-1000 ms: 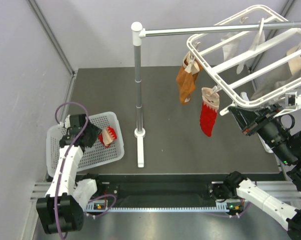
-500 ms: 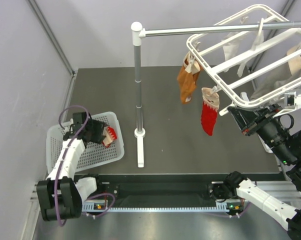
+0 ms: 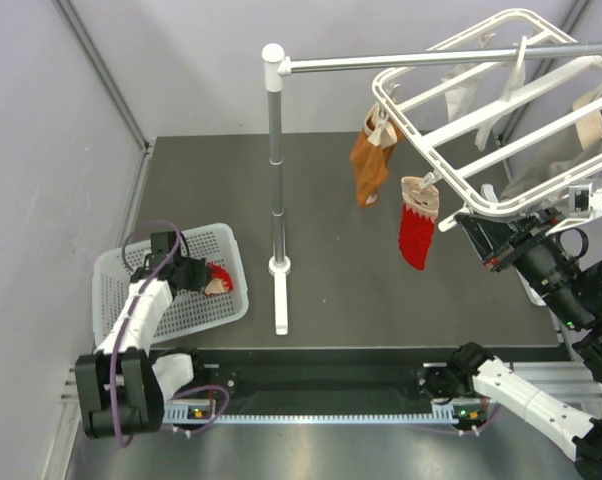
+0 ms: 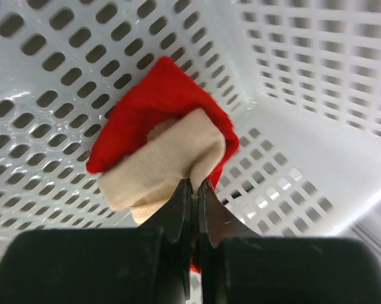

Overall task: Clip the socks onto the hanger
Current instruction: Pick up the sock from the bin.

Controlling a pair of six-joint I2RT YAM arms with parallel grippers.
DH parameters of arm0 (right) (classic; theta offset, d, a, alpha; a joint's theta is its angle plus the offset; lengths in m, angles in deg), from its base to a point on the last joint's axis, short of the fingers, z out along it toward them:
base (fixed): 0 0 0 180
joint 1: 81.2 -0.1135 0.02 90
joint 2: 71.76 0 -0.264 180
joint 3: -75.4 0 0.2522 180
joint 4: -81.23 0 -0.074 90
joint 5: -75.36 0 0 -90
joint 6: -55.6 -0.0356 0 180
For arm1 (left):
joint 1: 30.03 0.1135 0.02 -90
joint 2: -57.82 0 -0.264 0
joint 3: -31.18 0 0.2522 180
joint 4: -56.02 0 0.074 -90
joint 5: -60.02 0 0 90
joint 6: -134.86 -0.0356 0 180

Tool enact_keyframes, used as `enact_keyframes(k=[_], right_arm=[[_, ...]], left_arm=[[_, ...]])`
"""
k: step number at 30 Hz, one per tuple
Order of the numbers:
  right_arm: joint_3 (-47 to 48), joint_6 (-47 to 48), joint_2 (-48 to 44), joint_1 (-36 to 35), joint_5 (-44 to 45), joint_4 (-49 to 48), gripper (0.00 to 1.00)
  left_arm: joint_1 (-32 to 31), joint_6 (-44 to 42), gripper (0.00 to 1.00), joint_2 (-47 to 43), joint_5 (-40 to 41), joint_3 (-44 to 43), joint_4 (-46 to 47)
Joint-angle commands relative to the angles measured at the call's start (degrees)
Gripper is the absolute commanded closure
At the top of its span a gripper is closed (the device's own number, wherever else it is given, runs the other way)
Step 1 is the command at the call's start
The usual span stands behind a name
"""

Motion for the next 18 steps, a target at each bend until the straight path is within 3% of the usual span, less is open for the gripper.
enact_keyframes(k=[1, 5, 8, 9, 12, 13, 18], right_arm=[[0.91, -0.32, 1.26, -0.25, -2.67, 3.5, 1.0], [0.99, -0.32, 1.88, -0.25, -2.76, 3.23, 1.0], [0.91, 0.03, 2.05, -0.25, -2.67, 2.97, 1.0], [0.91, 0.12, 2.31, -0.25, -2.67, 3.06, 1.0], [0.82, 0.21, 2.58, -0.25, -2.49, 3.06, 1.0], [0.91, 0.21, 2.75, -0.25, -2.67, 2.97, 1.0], [0.64, -0.05, 3.46, -0.25, -3.28, 2.79, 1.0]], left_arm=[[0.2, -5.58, 1.0, -5.64, 7.08, -7.02, -4.93], [0.02, -18.72, 1.0, -14.85, 13.69, -14.06, -11.62], [0.11, -27.35, 1.0, -22.14, 9.5, -17.14, -9.19], [0.11, -28.95, 1.0, -24.27, 2.34, -17.06, -7.08], [0.02, -32.39, 1.0, -30.87, -6.05, -16.71, 0.38], [0.02, -33.44, 1.0, -31.84, -12.95, -16.79, 2.59], [-0.16, -34.33, 1.0, -30.0, -36.01, -18.02, 17.09]])
